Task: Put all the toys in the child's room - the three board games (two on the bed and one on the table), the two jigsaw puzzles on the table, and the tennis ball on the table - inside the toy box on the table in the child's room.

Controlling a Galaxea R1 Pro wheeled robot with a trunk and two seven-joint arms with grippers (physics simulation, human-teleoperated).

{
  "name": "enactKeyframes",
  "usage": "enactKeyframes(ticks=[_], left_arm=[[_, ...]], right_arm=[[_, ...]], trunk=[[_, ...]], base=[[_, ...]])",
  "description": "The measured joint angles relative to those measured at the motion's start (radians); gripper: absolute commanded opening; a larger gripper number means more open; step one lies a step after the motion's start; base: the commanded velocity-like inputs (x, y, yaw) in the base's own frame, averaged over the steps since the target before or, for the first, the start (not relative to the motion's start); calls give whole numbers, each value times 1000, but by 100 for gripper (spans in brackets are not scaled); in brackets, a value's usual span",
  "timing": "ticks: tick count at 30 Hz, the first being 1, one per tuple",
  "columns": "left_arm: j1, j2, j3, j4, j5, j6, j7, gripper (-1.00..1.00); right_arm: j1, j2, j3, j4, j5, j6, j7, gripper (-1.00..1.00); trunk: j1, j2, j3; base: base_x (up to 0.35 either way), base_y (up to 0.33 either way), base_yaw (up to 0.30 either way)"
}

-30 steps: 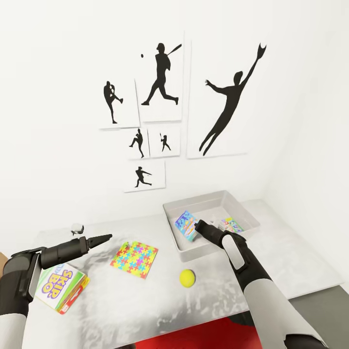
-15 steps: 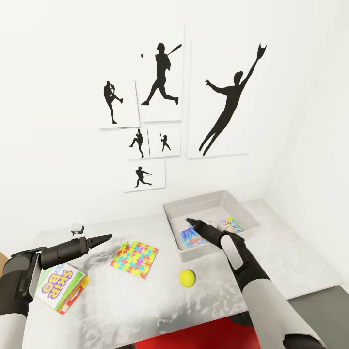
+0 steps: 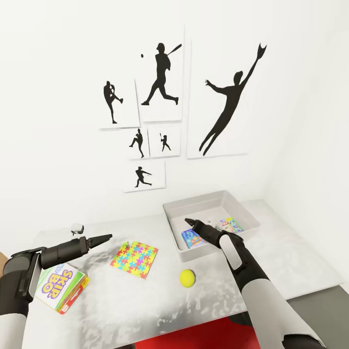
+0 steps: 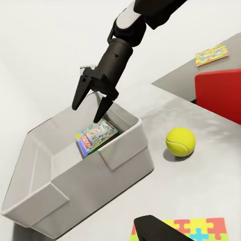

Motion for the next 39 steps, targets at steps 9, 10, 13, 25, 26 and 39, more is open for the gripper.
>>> enactKeyframes(ticks=[9, 10, 13, 25, 26, 39], left_arm=[[0, 0, 0, 0, 0, 0, 0, 100], [0, 0, 0, 0, 0, 0, 0, 100], [0, 0, 0, 0, 0, 0, 0, 100], [0, 0, 0, 0, 1, 0, 0, 100], [0, 0, 0, 0, 1, 0, 0, 100], [1, 0, 0, 0, 1, 0, -2, 100]], right_arm=[[0, -9, -1, -8, -2, 3, 8, 100], [0, -10, -2, -9, -3, 5, 9, 100], [1, -15, -5, -24, -9, 11, 10, 100], [117, -22, -25, -373, -20, 183, 9, 100], [133, -24, -31, -412, -21, 205, 9, 100], [305, -52, -137, -689, -22, 358, 160, 100]], trunk=[[0, 0, 0], [0, 0, 0], [0, 0, 0], [0, 0, 13], [0, 0, 14], [0, 0, 36]], base=[[0, 0, 0], [0, 0, 0], [0, 0, 0], [0, 0, 0], [0, 0, 0], [0, 0, 0]])
